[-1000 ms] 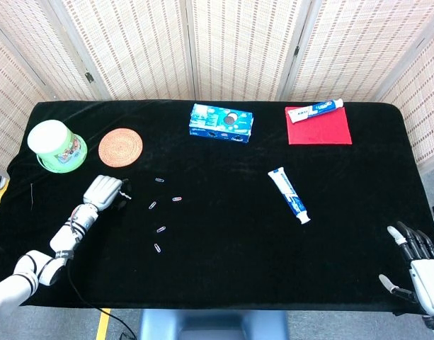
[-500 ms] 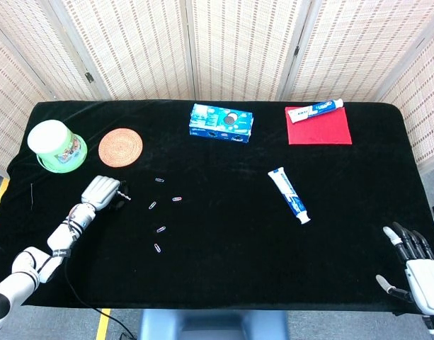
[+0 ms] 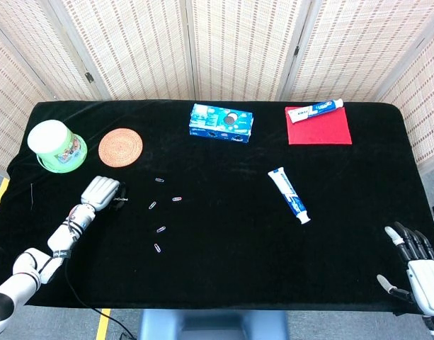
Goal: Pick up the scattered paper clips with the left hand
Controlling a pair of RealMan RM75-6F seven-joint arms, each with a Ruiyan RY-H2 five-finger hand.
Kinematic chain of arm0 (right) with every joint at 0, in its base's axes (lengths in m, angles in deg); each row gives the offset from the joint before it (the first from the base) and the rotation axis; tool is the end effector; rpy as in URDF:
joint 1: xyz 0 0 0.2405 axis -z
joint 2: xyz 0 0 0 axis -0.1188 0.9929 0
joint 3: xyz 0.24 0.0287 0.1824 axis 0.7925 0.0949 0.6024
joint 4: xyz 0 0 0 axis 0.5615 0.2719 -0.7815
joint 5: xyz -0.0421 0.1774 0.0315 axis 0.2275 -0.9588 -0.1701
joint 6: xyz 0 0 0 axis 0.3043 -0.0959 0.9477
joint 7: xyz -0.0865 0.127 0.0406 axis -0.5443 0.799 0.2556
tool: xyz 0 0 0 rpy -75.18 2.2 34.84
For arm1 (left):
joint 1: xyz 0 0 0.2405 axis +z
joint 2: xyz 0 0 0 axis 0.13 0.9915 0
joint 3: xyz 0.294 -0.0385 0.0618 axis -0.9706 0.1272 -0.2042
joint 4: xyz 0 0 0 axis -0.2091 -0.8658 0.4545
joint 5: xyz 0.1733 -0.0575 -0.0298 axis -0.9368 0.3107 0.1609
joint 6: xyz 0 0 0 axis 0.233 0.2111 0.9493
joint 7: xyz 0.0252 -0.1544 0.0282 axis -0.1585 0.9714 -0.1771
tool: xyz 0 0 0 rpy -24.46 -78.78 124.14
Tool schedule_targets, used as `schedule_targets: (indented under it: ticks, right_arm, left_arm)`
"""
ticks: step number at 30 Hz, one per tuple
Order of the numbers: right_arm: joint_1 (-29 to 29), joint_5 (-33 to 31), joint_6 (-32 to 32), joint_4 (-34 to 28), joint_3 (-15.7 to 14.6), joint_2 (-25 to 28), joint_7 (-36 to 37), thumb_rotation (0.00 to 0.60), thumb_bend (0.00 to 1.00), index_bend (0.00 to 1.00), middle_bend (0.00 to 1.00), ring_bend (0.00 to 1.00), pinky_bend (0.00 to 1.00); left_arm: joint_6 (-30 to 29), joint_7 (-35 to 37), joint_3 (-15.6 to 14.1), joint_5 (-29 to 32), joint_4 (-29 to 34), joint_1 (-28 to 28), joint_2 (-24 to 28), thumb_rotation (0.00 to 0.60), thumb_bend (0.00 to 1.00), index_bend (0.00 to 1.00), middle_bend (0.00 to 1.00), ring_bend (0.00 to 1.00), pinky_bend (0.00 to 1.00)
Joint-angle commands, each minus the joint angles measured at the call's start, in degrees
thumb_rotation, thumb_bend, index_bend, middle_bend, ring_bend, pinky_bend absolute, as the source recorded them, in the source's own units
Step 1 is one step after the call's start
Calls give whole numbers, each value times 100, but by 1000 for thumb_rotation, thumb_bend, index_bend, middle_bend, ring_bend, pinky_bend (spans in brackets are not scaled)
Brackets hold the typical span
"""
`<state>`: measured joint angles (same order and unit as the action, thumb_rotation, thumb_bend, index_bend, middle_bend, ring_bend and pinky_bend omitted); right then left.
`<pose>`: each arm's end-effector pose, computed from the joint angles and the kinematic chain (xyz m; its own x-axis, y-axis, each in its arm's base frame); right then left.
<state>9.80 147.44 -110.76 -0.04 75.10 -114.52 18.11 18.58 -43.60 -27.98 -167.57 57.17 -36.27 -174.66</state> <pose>-0.3583 -0.1296 0.2096 0.3400 -0.0880 0.9363 -0.9402 -0.0114 0.3404 -0.3023 0.4476 0.0183 0.5737 0.3007 0.7619 0.8112 -0.3376 -0.4776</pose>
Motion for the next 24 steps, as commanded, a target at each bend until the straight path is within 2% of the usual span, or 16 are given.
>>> schedule_targets:
  ticks: [1,5,7,14,24]
  right_arm:
    - [-2,21,-1,1,-9,3,2,600,238,0,0,0,0]
    - [1,50,-25,-2,-12,4,3,600,239,0,0,0,0]
    - [-5,63,-16,-2,-17,3,-2,600,238,0,0,0,0]
    - [-36,130,16,-16,-43,4,-23,600,239,0,0,0,0]
    - [-37,230,-17,-9,-87,12,-22,600,239,0,0,0,0]
  left_arm:
    - [-109,-55,17,31,54,38,32,600,440,636,1000,1000,1000]
    - [-388,-240,82,93,147,133,58,600,462,782,1000,1000,1000]
    - [-558,-313,123,130,270,199,109,600,468,809,1000,1000,1000]
    - [-1024,-750,319,369,878,458,373,600,475,817,1000,1000,1000]
    - [-1168,-1434,397,551,1943,630,871,600,480,821,1000,1000,1000]
